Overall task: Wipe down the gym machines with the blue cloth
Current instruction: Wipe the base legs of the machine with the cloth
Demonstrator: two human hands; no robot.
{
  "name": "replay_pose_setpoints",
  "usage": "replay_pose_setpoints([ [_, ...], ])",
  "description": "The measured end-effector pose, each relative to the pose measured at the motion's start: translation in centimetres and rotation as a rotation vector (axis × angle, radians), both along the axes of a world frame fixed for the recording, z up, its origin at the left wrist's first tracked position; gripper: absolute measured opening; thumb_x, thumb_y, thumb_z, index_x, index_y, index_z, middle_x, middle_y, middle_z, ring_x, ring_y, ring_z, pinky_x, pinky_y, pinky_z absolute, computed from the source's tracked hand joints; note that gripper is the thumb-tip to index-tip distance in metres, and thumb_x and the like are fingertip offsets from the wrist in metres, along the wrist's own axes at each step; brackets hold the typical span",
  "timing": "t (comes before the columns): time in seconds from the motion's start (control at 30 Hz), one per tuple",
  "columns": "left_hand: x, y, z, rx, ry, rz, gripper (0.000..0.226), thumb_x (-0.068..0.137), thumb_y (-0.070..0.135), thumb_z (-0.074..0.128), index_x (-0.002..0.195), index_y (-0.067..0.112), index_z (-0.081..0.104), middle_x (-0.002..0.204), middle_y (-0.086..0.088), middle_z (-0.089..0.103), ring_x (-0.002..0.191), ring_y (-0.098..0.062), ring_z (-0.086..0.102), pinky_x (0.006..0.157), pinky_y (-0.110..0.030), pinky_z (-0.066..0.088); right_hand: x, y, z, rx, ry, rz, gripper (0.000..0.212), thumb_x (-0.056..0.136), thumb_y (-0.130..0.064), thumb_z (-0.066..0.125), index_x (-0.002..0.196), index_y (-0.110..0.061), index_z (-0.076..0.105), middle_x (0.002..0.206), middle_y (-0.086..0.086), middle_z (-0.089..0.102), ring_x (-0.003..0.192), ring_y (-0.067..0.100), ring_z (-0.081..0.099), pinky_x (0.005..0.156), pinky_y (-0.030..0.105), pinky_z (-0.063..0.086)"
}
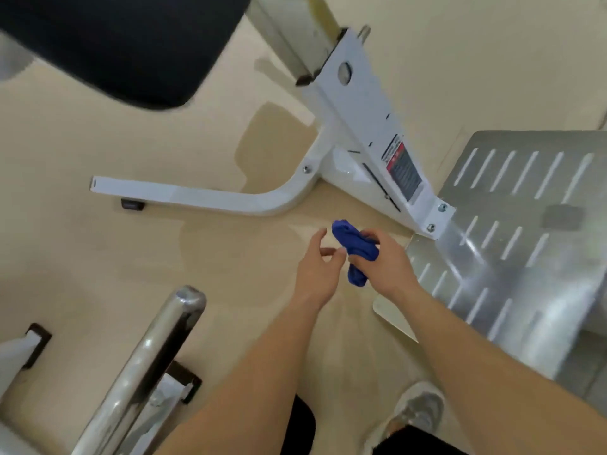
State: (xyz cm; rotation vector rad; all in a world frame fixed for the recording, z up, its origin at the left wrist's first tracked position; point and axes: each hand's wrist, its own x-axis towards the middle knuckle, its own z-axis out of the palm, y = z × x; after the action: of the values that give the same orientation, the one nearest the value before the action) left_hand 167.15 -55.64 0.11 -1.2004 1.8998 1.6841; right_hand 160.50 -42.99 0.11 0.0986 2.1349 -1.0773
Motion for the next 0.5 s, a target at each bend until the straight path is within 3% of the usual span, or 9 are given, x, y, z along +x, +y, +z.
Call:
replay_pose_setpoints([
  [0.1, -2.5, -1.7, -7.0, -0.088, 0.054, -0.050, 0.041, 0.095, 0.030, 0.053, 0.135, 0.037, 0.049, 0.106, 0.013, 0.066, 0.097, -0.014, 0.064, 0.083, -0.032, 0.054, -1.9, -2.5, -7.6, -0.036, 0.164, 0.007, 0.043, 0.086, -0.022, 0.071, 0.126, -0.026, 0.055, 0.115, -0.015, 0.060, 0.104, 0.009, 0.060, 0.083, 0.025, 0.045],
  [0.2, -4.9, -3.9, -13.0, -0.220, 0.093, -0.120, 0.041, 0.098, 0.024, 0.048, 0.139, 0.028, 0.048, 0.117, 0.009, 0.063, 0.099, -0.011, 0.060, 0.074, -0.022, 0.046, -4.2, -4.9, -14.6, -0.050, 0.375, 0.068, 0.050, 0.092, -0.022, 0.066, 0.138, -0.024, 0.048, 0.126, -0.005, 0.053, 0.110, 0.012, 0.055, 0.093, 0.028, 0.045],
  [0.37, -8.0, -6.4, -20.4, -0.474, 0.226, -0.196, 0.044, 0.093, 0.015, 0.045, 0.135, 0.019, 0.053, 0.131, 0.005, 0.060, 0.114, -0.009, 0.057, 0.097, -0.030, 0.047, -8.1, -8.3, -23.6, 0.132, 0.699, 0.054, 0.055, 0.096, -0.017, 0.057, 0.147, -0.027, 0.041, 0.133, 0.008, 0.044, 0.112, 0.029, 0.053, 0.096, 0.042, 0.049],
  [0.43, -8.8, -7.1, -22.5, -0.576, 0.278, -0.266, 0.041, 0.091, 0.013, 0.046, 0.130, 0.018, 0.058, 0.130, 0.006, 0.060, 0.115, -0.010, 0.056, 0.098, -0.030, 0.047, -9.6, -9.5, -26.2, 0.260, 0.867, 0.049, 0.056, 0.095, -0.013, 0.059, 0.148, -0.023, 0.042, 0.140, 0.011, 0.045, 0.118, 0.032, 0.049, 0.099, 0.042, 0.045],
  [0.5, -9.6, -7.7, -24.0, -0.628, 0.329, -0.314, 0.038, 0.092, 0.012, 0.046, 0.126, 0.019, 0.061, 0.127, 0.008, 0.062, 0.113, -0.009, 0.057, 0.096, -0.023, 0.045, -11.1, -10.8, -28.1, 0.381, 0.912, 0.085, 0.061, 0.094, -0.011, 0.061, 0.150, -0.023, 0.039, 0.149, 0.011, 0.041, 0.127, 0.034, 0.045, 0.106, 0.042, 0.038],
])
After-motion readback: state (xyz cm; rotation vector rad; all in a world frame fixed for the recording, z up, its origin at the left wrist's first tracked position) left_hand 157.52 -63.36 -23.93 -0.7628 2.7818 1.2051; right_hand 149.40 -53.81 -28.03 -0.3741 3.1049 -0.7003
